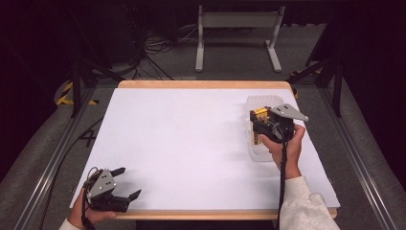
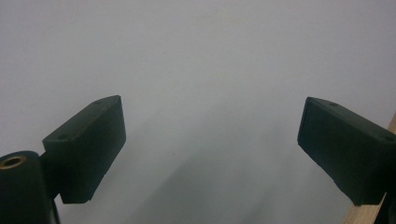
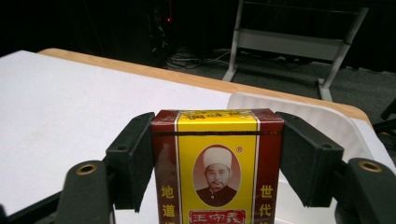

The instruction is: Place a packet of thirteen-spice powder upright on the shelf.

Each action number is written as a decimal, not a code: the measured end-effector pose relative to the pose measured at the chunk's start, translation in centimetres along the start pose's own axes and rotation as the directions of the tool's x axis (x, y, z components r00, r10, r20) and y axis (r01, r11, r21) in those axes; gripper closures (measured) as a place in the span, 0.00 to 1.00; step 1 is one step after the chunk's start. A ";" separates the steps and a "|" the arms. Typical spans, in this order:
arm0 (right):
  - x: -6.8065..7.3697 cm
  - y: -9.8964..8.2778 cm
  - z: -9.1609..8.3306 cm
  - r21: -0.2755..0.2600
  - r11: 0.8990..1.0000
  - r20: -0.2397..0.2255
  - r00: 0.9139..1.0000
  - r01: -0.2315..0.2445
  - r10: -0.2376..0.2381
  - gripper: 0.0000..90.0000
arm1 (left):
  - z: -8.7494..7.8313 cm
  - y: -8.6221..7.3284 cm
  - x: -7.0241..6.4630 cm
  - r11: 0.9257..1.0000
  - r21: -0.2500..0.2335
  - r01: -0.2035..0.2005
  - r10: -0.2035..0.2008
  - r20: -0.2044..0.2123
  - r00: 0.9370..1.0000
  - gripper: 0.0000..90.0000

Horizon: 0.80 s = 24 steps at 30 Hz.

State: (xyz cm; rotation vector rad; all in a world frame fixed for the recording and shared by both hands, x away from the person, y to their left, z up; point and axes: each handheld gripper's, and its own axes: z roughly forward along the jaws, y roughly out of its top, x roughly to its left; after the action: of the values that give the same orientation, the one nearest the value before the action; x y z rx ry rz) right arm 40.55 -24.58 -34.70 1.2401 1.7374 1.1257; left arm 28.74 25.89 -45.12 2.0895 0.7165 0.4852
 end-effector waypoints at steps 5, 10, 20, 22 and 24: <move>-0.4 -0.5 0.0 0.018 1.000 0.001 1.000 -0.002 0.002 0.36 | 0.0 0.0 0.0 1.000 0.000 -0.004 0.004 -0.001 1.000 0.10; -0.6 -0.9 -0.1 0.035 0.999 0.000 1.000 0.004 -0.004 0.36 | 0.0 0.0 0.0 1.000 -0.001 -0.002 0.002 -0.001 1.000 0.10; -0.4 -1.4 0.0 0.067 0.997 -0.006 0.999 0.032 -0.032 0.36 | 0.0 0.0 0.0 1.000 -0.002 -0.002 0.002 -0.001 1.000 0.10; -0.4 -1.4 0.0 0.075 0.997 -0.009 0.999 0.035 -0.035 0.36 | 0.0 0.0 0.0 1.000 -0.001 -0.002 0.002 -0.001 1.000 0.10; -0.4 -1.4 0.0 0.077 0.996 -0.012 0.999 0.043 -0.042 0.36 | 0.0 0.0 0.0 1.000 0.001 -0.003 0.003 -0.001 1.000 0.10</move>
State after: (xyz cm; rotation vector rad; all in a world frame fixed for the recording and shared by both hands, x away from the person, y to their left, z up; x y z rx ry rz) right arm 40.15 -25.16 -35.96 1.2401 1.8219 1.0508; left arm 28.71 25.88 -45.09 2.0914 0.7147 0.4877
